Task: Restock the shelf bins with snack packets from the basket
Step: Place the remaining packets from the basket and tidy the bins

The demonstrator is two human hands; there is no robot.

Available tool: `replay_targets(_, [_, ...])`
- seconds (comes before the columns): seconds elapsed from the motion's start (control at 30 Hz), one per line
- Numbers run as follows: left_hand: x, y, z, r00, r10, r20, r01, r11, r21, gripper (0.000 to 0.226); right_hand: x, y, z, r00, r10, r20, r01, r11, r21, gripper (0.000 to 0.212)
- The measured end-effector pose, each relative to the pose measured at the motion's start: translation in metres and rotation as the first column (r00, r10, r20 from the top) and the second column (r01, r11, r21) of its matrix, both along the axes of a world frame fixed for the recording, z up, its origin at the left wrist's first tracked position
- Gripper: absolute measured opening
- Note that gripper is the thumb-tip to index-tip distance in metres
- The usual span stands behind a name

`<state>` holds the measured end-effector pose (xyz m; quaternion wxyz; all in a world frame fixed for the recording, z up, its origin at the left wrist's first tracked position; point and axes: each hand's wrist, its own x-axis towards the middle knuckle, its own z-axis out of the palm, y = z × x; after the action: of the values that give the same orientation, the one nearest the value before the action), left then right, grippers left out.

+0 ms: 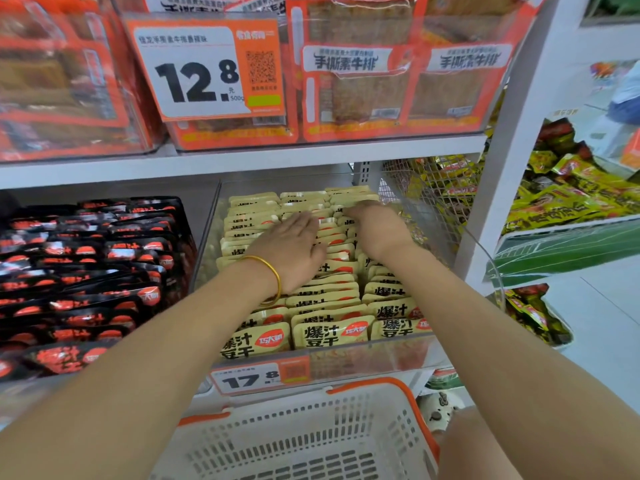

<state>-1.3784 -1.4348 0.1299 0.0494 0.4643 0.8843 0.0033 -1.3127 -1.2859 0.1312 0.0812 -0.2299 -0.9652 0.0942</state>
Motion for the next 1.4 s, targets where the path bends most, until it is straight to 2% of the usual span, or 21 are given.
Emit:
replay_targets(0.2, [0.004,-0.008,-0.001,1.0,0.009,-0.012,-0.009,1.0,-0.009,0.059,0.0,0.001,-0.003,1.0,-0.011,-0.014,0.011,1.0,-0.028,0.06])
replay_targets(0.33, [0.008,-0.01,0.005,0.999,0.023,0.036,-0.024,0.999,0.021,0.058,0.0,0.002,-0.002,1.0,0.004,0.005,-0.004,1.0,-0.021,0.059])
replay_targets(0.53, [0.004,0.018,0.012,0.985,0.162,0.056,-0.169,0.973,0.154,0.047,0.001,0.001,-0.006,0.999,-0.007,-0.04,0.005,0.999,-0.037,0.049])
replay_targets(0.67, [0.002,0.03,0.004,0.99,0.133,0.049,-0.138,0.981,0.135,0.056,0.002,-0.001,-0.006,0.991,-0.082,-0.104,0.075,0.995,-0.066,0.042])
replay_targets(0.8, [0.001,0.024,0.003,0.992,0.125,0.015,-0.126,0.975,0.185,0.053,0.0,-0.006,-0.007,0.984,-0.126,-0.123,0.121,0.991,-0.052,0.036])
replay_targets(0.87, [0.001,0.025,0.006,0.99,0.138,0.004,-0.136,0.971,0.198,0.052,0.0,-0.005,-0.008,0.979,-0.134,-0.156,0.123,0.989,-0.08,0.037])
replay_targets(0.97, [-0.001,0.03,0.008,0.984,0.18,0.001,-0.178,0.969,0.171,0.052,0.003,-0.001,-0.006,0.947,-0.206,-0.246,0.157,0.967,-0.202,0.046])
replay_targets(1.07, [0.0,0.033,0.01,0.973,0.23,-0.025,-0.224,0.963,0.149,0.052,0.005,0.0,-0.003,0.944,-0.269,-0.19,0.225,0.948,-0.226,0.055])
replay_targets(1.2, [-0.003,0.03,0.008,0.965,0.26,-0.043,-0.251,0.957,0.146,0.053,0.003,-0.004,0.001,0.949,-0.306,-0.077,0.283,0.933,-0.224,0.053])
replay_targets(1.4, [-0.011,0.03,0.001,0.986,0.167,0.026,-0.168,0.98,0.103,0.057,0.004,0.0,0.0,0.954,-0.282,-0.1,0.247,0.932,-0.265,0.049])
